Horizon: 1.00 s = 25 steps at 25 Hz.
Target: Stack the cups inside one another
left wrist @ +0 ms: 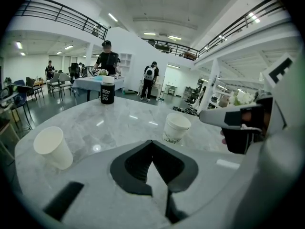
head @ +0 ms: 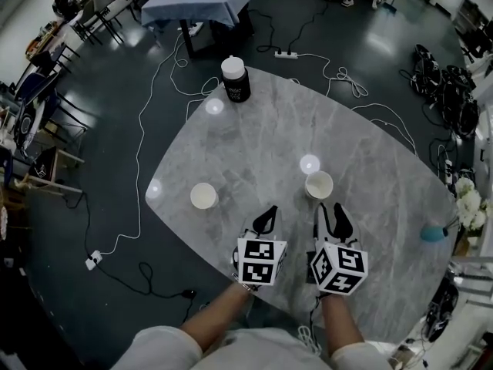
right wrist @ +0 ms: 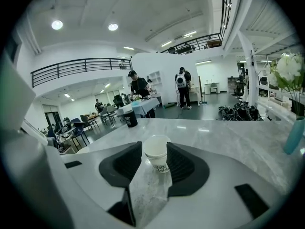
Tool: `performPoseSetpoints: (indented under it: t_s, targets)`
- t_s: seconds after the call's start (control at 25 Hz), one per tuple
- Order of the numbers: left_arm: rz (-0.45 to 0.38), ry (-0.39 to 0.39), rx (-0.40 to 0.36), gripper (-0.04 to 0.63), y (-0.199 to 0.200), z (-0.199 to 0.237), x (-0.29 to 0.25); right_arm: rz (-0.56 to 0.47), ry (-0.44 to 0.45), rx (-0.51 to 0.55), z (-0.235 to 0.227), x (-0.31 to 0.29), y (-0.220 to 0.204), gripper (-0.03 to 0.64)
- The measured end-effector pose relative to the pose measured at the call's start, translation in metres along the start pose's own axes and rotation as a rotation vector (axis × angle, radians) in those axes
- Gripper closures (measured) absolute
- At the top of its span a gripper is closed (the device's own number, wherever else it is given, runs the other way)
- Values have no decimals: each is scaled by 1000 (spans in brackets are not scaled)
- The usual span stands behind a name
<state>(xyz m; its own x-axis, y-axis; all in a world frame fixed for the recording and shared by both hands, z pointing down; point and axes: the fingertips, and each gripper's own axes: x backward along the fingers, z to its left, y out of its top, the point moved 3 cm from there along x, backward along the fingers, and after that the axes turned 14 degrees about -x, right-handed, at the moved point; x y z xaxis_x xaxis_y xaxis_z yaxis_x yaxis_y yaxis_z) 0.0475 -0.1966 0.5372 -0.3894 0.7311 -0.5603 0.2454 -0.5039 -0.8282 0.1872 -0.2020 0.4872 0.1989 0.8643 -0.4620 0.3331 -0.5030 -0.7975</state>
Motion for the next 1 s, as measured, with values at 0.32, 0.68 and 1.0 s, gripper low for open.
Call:
performPoseSetpoints:
  t_s: [0.32, 0.68, 1.0]
  targets:
    - [-37, -2, -20, 600, 8, -4, 33, -48, -25, -16, 6, 34, 2, 522]
    - [-91, -34, -50, 600, 18, -17, 77, -85, -31, -29, 19, 78, -3, 580]
    - [-168, -67, -89, 600, 29, -24, 110, -117, -36, -26, 29, 112, -10, 589]
